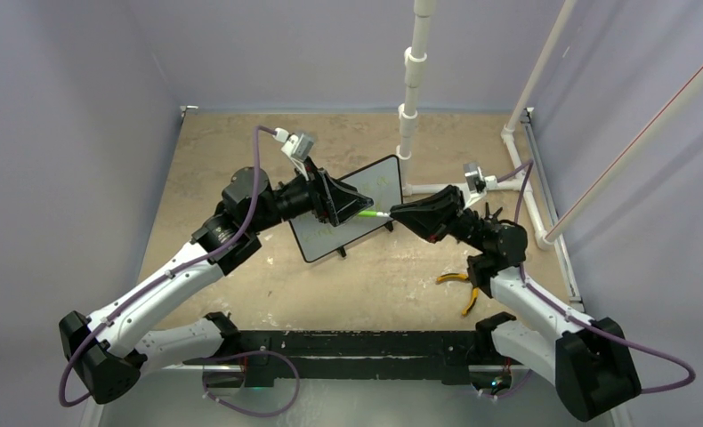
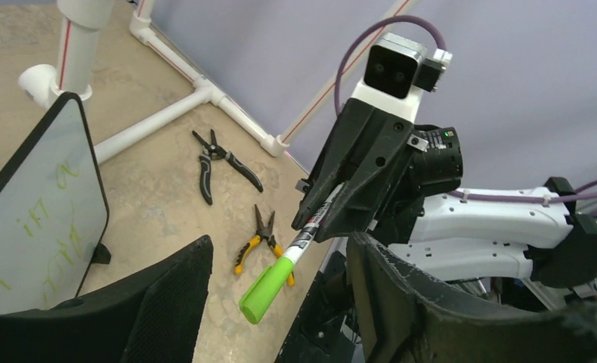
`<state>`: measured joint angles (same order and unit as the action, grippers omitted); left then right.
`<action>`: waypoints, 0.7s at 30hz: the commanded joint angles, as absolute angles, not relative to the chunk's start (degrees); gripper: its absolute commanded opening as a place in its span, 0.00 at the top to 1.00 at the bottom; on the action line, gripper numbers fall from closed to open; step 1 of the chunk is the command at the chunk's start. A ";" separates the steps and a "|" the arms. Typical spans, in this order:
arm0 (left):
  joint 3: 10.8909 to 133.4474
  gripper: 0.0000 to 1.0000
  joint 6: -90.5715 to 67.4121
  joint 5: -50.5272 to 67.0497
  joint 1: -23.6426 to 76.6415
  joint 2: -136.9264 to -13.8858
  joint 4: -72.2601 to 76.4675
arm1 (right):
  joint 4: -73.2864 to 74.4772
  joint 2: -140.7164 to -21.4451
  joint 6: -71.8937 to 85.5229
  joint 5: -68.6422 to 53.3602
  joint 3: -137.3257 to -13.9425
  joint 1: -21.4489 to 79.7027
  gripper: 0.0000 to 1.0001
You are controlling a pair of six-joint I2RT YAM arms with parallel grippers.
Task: Write a sentence on the whiteboard
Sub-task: Close the whiteboard marker at the center of the board.
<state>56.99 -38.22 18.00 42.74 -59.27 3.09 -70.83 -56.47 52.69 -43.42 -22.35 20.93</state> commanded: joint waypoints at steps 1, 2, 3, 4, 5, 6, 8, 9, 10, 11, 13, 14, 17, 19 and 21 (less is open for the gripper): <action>56.61 0.38 -37.36 25.04 42.02 -58.21 6.05 | -80.36 -57.38 58.71 -48.46 -22.36 20.15 1.00; 56.38 0.39 -37.35 25.81 41.93 -58.12 6.36 | -80.32 -57.33 58.78 -48.59 -22.45 20.06 1.00; 56.33 0.39 -37.25 26.42 41.86 -58.10 6.42 | -80.14 -57.20 58.71 -48.68 -22.60 19.98 1.00; 56.33 0.39 -36.96 26.79 41.84 -58.05 6.30 | -79.81 -57.07 58.71 -48.84 -22.78 19.89 1.00; 56.20 0.39 -36.70 27.18 41.85 -58.01 6.02 | -79.48 -56.90 58.71 -48.98 -22.96 19.82 1.00; 56.19 0.39 -36.28 27.56 41.76 -58.05 5.72 | -79.08 -56.73 58.71 -49.16 -23.16 19.72 1.00; 56.15 0.39 -35.57 28.58 41.79 -58.18 4.82 | -78.62 -56.46 58.71 -49.52 -23.60 19.60 1.00; 56.06 0.39 -35.50 29.28 41.75 -58.26 4.82 | -78.46 -56.33 58.75 -49.68 -23.76 19.60 1.00; 55.85 0.39 -35.43 30.06 41.75 -58.27 4.95 | -78.38 -56.15 58.84 -49.74 -23.81 19.56 1.00; 55.82 0.40 -35.32 30.83 41.75 -58.32 5.00 | -78.15 -56.02 58.80 -49.64 -23.89 19.52 1.00; 55.81 0.40 -34.75 32.73 41.75 -58.09 5.00 | -77.73 -55.59 58.80 -49.29 -23.91 19.43 1.00; 55.81 0.40 -34.46 33.51 41.75 -57.95 4.89 | -77.76 -55.37 58.80 -49.16 -23.91 19.30 1.00; 56.15 0.37 -33.09 33.14 41.79 -57.88 2.53 | -77.99 -55.02 59.17 -48.94 -24.05 19.34 1.00; 55.78 0.36 -33.00 32.92 41.75 -58.00 2.32 | -78.25 -55.10 59.47 -49.08 -24.32 19.33 1.00; 55.44 0.36 -33.42 33.53 41.77 -58.32 3.00 | -78.20 -55.11 59.59 -49.13 -24.50 19.34 1.00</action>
